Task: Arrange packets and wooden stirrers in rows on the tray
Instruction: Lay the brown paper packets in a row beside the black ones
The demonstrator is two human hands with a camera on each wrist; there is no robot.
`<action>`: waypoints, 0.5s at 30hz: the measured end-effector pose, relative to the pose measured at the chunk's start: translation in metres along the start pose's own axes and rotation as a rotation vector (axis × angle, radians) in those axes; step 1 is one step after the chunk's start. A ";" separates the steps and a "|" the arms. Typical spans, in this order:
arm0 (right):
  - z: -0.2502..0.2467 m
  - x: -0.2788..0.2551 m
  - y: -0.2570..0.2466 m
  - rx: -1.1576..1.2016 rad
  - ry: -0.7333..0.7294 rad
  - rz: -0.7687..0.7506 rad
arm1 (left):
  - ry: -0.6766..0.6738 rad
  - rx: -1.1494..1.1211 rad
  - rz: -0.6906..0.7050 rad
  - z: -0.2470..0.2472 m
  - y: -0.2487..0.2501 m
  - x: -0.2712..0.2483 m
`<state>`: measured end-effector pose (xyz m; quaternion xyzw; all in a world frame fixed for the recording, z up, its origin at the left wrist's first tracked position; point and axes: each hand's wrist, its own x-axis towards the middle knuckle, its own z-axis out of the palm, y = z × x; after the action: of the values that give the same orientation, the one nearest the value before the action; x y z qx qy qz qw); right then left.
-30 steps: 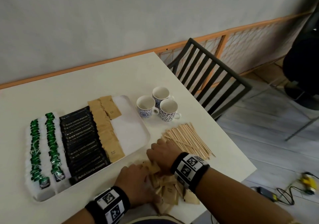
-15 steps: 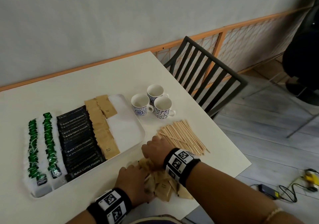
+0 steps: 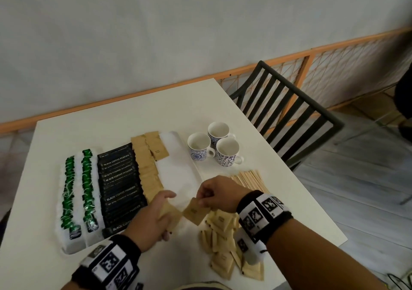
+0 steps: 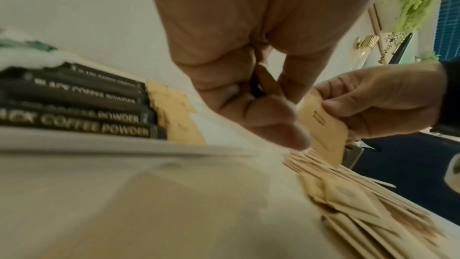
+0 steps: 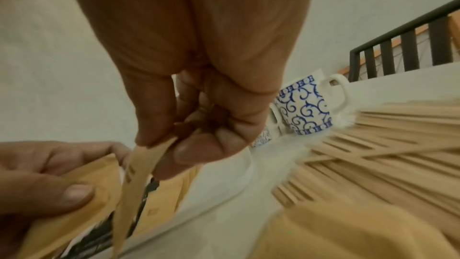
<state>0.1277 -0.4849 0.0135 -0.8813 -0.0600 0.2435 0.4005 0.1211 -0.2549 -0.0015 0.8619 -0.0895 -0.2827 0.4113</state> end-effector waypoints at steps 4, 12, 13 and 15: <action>-0.011 0.009 -0.014 0.101 -0.042 -0.046 | 0.080 -0.084 0.024 -0.012 0.001 0.003; -0.018 0.035 -0.038 0.051 -0.088 -0.148 | 0.173 -0.096 0.102 -0.029 0.009 0.001; -0.018 0.038 -0.041 0.035 -0.100 -0.159 | 0.161 -0.060 0.116 -0.031 0.010 0.001; -0.015 0.046 -0.046 0.031 -0.106 -0.170 | 0.132 0.012 0.156 -0.036 0.013 0.004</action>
<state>0.1798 -0.4505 0.0383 -0.8526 -0.1518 0.2560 0.4296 0.1457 -0.2408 0.0245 0.8715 -0.1309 -0.1918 0.4320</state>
